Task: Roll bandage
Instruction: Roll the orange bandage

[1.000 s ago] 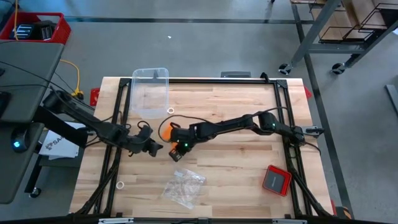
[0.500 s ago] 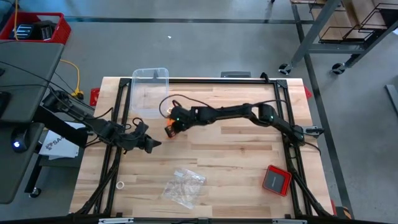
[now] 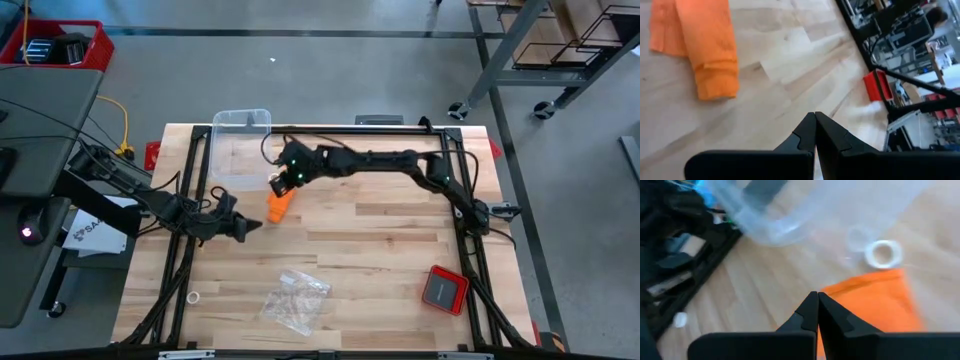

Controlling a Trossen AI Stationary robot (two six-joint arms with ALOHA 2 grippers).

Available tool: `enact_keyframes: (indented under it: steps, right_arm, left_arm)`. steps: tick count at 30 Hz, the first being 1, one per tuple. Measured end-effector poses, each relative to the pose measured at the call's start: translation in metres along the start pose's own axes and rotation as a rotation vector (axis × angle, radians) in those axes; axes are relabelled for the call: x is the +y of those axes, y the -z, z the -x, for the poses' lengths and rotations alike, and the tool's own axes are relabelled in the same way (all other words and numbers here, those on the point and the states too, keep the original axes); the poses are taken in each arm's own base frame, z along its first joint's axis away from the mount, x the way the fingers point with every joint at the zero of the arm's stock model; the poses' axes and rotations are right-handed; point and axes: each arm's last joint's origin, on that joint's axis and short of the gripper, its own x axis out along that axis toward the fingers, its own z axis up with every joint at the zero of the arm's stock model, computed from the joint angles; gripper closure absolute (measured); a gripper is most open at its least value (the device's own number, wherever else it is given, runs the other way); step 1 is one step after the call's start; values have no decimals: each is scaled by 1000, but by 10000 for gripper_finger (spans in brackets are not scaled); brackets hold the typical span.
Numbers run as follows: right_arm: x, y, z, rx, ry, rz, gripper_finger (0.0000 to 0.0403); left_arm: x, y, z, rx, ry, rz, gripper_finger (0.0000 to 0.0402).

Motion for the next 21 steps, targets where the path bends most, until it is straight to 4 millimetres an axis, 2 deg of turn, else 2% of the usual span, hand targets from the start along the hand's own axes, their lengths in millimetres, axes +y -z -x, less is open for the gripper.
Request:
enact_keyframes:
  steps: [4, 6, 9, 16, 21]
  right_arm:
    - [-14, 4, 3, 110, 49, 1, 403]
    - [-13, 9, 0, 144, 45, 17, 403]
    - [-9, 13, -4, 142, 23, 26, 403]
    - [-9, 27, -35, 103, 0, -57, 403]
    - [-10, 23, -46, 11, -41, -134, 403]
  left_arm:
    - [0, -1, 0, -39, -5, 4, 401]
    - [-1, -2, 0, -59, -2, 9, 401]
    - [-3, -2, -2, -101, 3, 21, 402]
    - [-8, 1, -11, -142, 17, 67, 402]
    - [-13, 3, -16, -150, 48, 108, 401]
